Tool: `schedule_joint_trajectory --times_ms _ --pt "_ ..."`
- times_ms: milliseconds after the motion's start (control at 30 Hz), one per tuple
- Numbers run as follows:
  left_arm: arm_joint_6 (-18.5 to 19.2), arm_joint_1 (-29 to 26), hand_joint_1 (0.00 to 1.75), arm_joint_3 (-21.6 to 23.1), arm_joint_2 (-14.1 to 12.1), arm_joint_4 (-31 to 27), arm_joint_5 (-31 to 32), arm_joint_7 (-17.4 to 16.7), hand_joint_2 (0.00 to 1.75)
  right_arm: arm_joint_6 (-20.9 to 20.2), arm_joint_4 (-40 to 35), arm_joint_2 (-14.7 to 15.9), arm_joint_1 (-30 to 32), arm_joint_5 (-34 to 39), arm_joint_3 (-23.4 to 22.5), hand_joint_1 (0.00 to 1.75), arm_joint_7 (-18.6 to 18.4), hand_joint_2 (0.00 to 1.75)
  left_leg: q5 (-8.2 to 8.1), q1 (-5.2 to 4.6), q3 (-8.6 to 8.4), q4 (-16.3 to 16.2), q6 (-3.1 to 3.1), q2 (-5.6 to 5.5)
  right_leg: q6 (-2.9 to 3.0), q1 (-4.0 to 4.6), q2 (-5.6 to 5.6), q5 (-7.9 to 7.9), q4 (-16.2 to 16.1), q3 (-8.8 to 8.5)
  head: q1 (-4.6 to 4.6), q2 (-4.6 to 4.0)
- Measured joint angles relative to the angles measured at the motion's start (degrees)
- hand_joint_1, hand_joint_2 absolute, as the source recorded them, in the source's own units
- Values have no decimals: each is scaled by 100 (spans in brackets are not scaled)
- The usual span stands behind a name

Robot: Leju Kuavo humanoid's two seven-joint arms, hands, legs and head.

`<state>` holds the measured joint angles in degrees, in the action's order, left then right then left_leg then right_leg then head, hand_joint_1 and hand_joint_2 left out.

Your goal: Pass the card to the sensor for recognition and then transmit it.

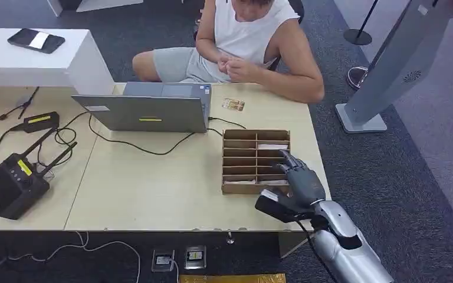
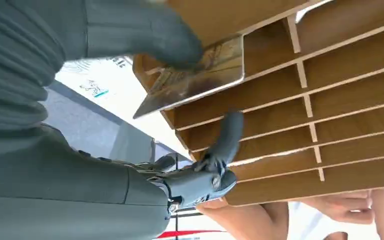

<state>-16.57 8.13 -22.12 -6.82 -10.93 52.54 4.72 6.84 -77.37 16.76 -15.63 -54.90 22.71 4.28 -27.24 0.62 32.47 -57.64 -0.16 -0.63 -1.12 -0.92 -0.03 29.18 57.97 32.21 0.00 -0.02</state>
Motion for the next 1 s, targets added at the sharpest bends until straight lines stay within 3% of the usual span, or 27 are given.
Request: schedule_joint_trajectory --times_ms 1000 --pt "-11 35 0 0 2 0 15 -2 175 105 85 4 -145 -48 -17 175 63 175 0 0 1 0 0 1 0 0 1 -1 0 0 -2 0"
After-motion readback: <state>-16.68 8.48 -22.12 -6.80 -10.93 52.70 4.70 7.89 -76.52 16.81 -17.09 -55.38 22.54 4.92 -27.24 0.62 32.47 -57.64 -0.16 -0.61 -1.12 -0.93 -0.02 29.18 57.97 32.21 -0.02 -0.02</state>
